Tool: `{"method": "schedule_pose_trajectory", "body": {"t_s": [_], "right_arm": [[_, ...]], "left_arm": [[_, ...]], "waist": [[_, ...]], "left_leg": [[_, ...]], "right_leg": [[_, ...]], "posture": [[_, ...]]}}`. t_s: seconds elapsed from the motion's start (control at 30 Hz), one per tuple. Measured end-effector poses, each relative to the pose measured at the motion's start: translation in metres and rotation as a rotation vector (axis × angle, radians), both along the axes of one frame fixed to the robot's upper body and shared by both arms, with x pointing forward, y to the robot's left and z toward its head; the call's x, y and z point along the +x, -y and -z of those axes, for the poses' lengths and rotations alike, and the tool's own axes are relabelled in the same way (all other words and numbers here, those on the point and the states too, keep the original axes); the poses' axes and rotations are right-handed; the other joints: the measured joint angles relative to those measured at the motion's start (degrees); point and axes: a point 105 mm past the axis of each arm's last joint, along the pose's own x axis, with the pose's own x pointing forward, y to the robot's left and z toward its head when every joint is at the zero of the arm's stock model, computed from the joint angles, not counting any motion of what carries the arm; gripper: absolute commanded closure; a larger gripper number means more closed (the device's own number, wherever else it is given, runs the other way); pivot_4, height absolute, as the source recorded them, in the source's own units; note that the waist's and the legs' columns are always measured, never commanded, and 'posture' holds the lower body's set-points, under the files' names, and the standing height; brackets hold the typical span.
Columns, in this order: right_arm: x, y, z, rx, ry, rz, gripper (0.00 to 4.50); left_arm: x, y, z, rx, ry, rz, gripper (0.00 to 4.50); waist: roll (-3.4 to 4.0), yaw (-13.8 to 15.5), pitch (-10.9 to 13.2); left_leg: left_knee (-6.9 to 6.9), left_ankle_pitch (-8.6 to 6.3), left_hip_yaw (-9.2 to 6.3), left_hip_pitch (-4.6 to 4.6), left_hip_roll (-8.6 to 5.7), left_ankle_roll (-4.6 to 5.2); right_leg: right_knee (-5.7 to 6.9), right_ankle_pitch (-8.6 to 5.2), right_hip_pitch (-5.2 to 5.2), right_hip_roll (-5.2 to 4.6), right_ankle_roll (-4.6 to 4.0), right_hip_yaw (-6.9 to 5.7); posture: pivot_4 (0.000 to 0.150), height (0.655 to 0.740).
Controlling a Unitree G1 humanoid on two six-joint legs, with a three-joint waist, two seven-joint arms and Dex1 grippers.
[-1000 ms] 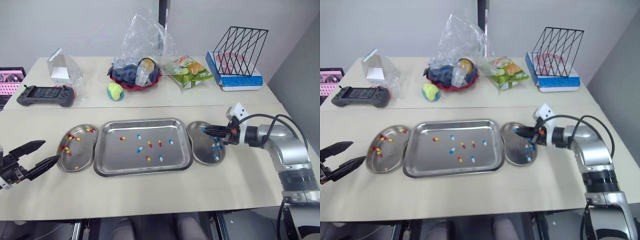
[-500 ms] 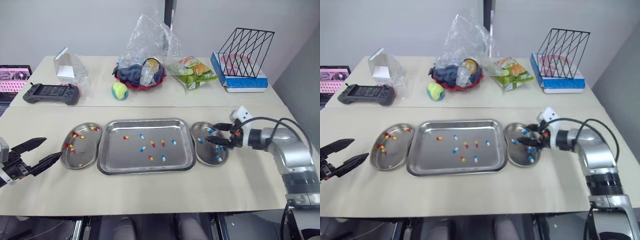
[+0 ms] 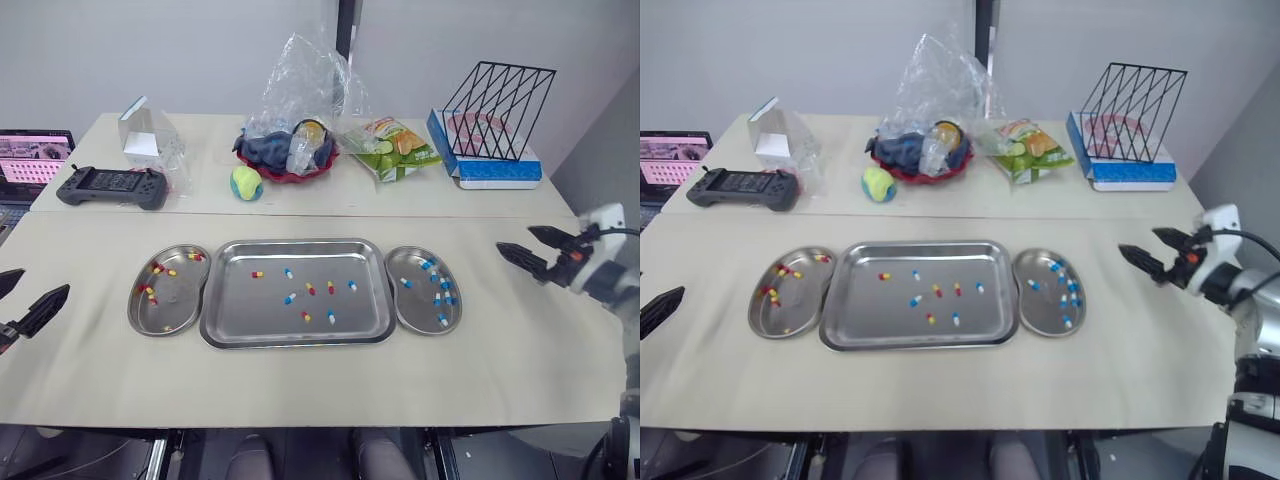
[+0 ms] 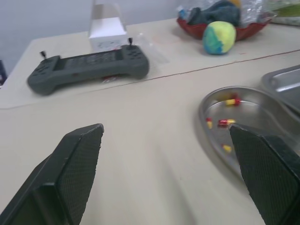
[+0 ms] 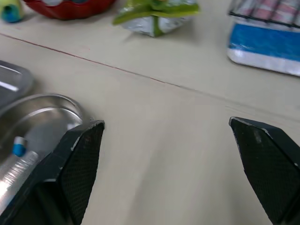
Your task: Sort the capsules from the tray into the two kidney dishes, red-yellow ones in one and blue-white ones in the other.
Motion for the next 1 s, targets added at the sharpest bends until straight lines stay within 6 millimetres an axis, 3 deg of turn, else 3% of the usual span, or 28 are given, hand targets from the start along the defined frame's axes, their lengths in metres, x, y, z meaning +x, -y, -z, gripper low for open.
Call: {"method": "schedule_pose_trajectory", "body": {"t_s": [0.1, 0.63, 0.83, 1.0], "right_arm": [[-0.002, 0.004, 0.006, -0.008, -0.002, 0.015, 0.02], [0.002, 0.0, -0.003, -0.069, 0.049, 0.022, 0.02], [0.003, -0.011, -0.007, -0.115, 0.067, -0.03, 0.02], [-0.009, -0.041, -0.021, -0.049, 0.062, -0.239, 0.02]], "left_arm": [[0.0, -0.001, 0.001, 0.001, 0.003, -0.006, 0.0], [0.008, 0.007, 0.003, 0.055, -0.005, 0.031, 0.0], [0.011, 0.006, -0.001, 0.031, -0.001, 0.021, 0.0], [0.023, 0.02, -0.022, 0.04, 0.001, 0.096, 0.0]], "waist": [[0.02, -0.27, 0.0], [0.02, 0.23, 0.0], [0.03, 0.48, 0.0], [0.03, 0.7, 0.0]], "left_leg": [[0.0, 0.0, 0.0, 0.03, 0.0, 0.0], [0.0, 0.0, 0.01, 0.06, 0.0, 0.0], [0.0, 0.0, 0.01, 0.07, 0.0, 0.0], [0.01, 0.0, 0.0, 0.07, 0.0, -0.01]], "right_leg": [[0.05, 0.0, 0.01, 0.0, 0.0, 0.02], [0.04, 0.0, 0.06, 0.0, 0.0, 0.02], [0.04, 0.0, 0.07, 0.0, 0.0, 0.02], [0.02, 0.0, 0.12, 0.0, 0.0, 0.0]], "posture": [[0.15, 0.718], [0.15, 0.718], [0.15, 0.718], [0.15, 0.718]]}}
